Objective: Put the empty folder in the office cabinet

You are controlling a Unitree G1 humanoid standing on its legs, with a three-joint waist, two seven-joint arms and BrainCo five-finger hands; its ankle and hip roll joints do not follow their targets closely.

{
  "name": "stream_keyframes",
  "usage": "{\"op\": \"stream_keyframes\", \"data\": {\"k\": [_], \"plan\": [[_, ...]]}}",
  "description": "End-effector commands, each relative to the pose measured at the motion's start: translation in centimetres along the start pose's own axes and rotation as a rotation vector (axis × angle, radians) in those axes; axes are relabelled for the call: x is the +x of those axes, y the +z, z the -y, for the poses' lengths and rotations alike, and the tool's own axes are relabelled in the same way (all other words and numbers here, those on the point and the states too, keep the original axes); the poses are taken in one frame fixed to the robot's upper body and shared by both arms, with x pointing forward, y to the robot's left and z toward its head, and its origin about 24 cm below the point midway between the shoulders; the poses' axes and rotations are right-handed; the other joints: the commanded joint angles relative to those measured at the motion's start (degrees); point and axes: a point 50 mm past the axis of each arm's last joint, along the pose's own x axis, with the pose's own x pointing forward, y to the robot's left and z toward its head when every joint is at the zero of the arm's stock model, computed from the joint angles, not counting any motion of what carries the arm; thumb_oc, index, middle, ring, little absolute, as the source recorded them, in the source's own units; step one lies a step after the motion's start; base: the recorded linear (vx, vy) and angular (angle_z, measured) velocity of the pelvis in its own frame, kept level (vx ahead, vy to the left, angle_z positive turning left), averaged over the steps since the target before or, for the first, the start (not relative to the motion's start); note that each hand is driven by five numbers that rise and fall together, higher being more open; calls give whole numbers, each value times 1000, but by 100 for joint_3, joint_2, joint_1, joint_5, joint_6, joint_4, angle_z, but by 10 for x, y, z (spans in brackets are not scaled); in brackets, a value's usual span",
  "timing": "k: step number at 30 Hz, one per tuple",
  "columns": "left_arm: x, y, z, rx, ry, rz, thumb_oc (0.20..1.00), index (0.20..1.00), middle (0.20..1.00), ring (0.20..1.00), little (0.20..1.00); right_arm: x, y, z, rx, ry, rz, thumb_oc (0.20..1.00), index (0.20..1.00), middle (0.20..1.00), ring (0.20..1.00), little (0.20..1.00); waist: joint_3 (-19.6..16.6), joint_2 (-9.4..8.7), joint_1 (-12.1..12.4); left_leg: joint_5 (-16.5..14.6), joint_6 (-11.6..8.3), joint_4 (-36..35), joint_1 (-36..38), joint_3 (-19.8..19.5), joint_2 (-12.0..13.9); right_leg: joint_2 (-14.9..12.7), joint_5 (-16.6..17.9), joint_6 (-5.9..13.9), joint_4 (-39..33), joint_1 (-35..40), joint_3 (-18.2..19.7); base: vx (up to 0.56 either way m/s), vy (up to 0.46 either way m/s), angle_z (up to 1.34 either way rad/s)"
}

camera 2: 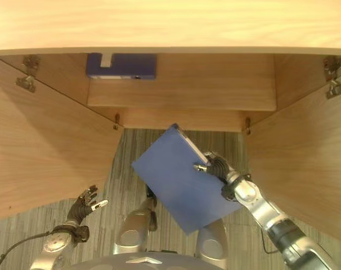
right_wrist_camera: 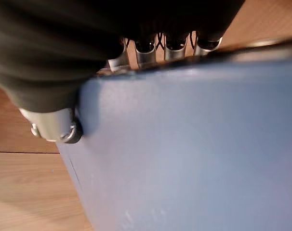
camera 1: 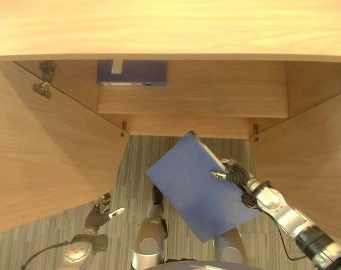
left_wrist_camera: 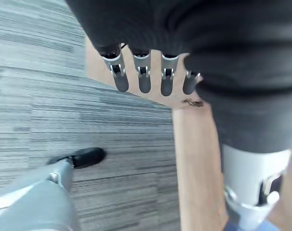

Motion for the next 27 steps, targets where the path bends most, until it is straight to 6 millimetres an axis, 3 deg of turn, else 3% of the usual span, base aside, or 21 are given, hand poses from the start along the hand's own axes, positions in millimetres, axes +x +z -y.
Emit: {"op": "stream_keyframes", "data": {"k": [1,3,4,6,7,9,12,17,22,23,27], "plan": [[-9,8,-17,80,53,28,1000,1000,1000,1000,1000,10,33,13,-31,-84,156,200,200,200,200,200,-406,-128,30,-66,-178,190,-527,-404,104,-775,-62,677,175,-33,245,-33,8,-1],[-7,8,-19,80,63,26,1000,1000,1000,1000,1000,17,39,20,-31,-113,176,200,200,200,200,200,-404,-130,53,-66,-175,212,-620,-405,106,-786,-45,673,175,-126,265,0,0,0],[-7,10,-21,90,67,26,1000,1000,1000,1000,1000,29,53,37,-20,-186,212,200,200,200,200,200,-390,-128,128,-103,-157,336,-798,-411,87,-811,-4,672,161,-231,280,0,0,0],[-6,9,-21,93,69,21,1000,1000,1000,1000,1000,34,57,44,3,-220,222,200,200,200,200,200,-375,-121,178,-114,-147,422,-875,-415,59,-823,11,671,155,-247,284,-24,54,-6],[-6,5,-21,103,61,-5,1000,1000,1000,1000,1000,45,60,60,69,-291,212,200,200,200,200,200,-364,-118,294,-232,-113,591,-970,-433,-14,-884,30,699,119,-218,282,-12,120,-4],[-5,2,-19,115,38,-28,1000,1000,1000,1000,1000,49,52,77,172,-371,170,200,200,200,200,200,-390,-103,397,-343,-56,721,-1040,-461,-164,-1006,64,743,94,-162,226,14,152,-1],[-4,2,-18,145,-9,-49,1000,1000,1000,1000,1000,38,34,124,321,-574,99,200,200,200,200,200,-488,8,476,-638,77,1082,-1158,-570,-500,-1383,105,855,310,-116,115,45,189,13],[3,11,-24,190,-15,-47,1000,1000,1000,1000,1000,26,33,166,474,-749,107,200,200,200,200,200,-339,192,495,-1046,209,1621,-1155,-625,-654,-1737,166,826,1146,-404,150,31,131,29],[18,35,-22,201,-30,20,1000,1000,1000,1000,1000,11,39,209,731,-963,188,200,200,200,200,200,-94,375,386,-1387,155,1864,-974,-817,-690,-1578,405,791,624,-933,255,123,-13,17],[19,36,-22,201,-30,22,1000,1000,1000,1000,1000,10,39,209,731,-963,190,200,200,200,200,200,-94,362,370,-1351,159,1852,-998,-824,-713,-1600,431,788,607,-946,247,288,-129,-5],[23,29,-8,169,-56,5,1000,1000,1000,1000,1000,-9,11,212,928,-1094,182,200,200,200,200,200,-17,384,265,-1737,-14,2115,-614,-1165,-507,-1617,446,874,56,-1259,269,259,-154,18]]}}
